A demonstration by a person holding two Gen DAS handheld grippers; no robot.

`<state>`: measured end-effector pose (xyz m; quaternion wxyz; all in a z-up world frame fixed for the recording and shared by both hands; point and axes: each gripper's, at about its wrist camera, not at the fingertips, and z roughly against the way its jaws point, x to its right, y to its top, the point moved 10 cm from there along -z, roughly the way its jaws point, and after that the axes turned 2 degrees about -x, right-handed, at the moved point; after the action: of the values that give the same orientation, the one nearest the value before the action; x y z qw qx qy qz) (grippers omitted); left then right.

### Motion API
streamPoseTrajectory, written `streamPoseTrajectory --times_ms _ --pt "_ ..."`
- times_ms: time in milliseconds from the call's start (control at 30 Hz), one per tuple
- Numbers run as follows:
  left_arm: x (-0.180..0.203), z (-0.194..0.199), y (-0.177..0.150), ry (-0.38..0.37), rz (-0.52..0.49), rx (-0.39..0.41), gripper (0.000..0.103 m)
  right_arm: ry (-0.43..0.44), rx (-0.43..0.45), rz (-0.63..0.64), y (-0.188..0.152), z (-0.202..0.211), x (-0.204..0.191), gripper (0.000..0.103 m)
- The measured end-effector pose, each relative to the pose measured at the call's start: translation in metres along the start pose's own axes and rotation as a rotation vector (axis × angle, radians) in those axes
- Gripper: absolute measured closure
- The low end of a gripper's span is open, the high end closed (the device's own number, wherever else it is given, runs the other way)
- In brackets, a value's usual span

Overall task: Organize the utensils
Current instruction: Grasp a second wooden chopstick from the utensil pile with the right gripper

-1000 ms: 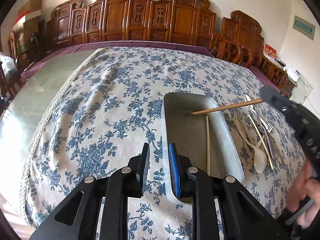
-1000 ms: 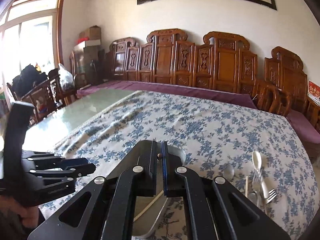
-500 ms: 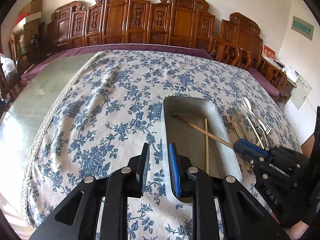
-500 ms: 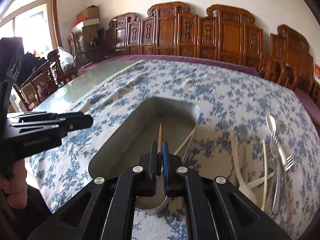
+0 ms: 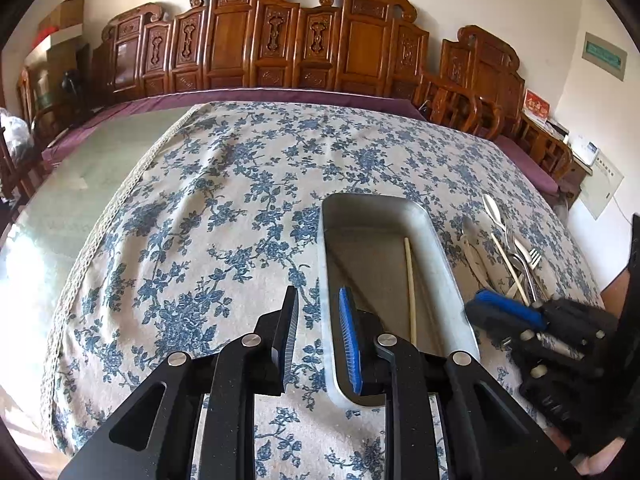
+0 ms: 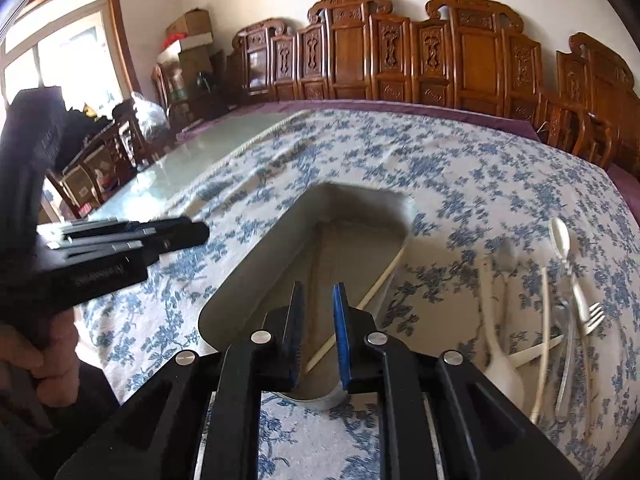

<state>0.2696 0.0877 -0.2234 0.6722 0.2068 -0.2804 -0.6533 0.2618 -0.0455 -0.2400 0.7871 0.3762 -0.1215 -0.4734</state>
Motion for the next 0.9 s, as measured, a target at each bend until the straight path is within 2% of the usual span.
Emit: streamPoseTrajectory --times_ms 67,167,367,467,567,900 --pt "0.008 0.001 0.001 -0.009 -0.011 0.005 0.083 -0.005 0.022 -0.01 0.005 0.013 0.012 0.087" --pt "0.023 0.003 0.003 -0.021 -0.03 0.014 0.073 -0.024 0.052 -0.019 0.008 0.036 0.035 0.085" --pt "0.055 0.003 0.002 -0.053 -0.071 0.013 0.069 -0.142 0.055 -0.037 -0.005 0.061 0.109 0.079" --pt "0.075 0.001 0.0 -0.066 -0.101 0.009 0.067 -0.19 0.02 -0.06 -0.022 0.059 0.143 0.076" --pt "0.091 0.0 -0.004 -0.082 -0.121 0.006 0.056 -0.214 -0.014 -0.079 -0.04 0.05 0.165 0.076" --pt "0.131 -0.006 -0.026 -0.101 -0.177 -0.013 0.056 -0.202 -0.114 -0.135 -0.076 0.006 0.179 0.076"
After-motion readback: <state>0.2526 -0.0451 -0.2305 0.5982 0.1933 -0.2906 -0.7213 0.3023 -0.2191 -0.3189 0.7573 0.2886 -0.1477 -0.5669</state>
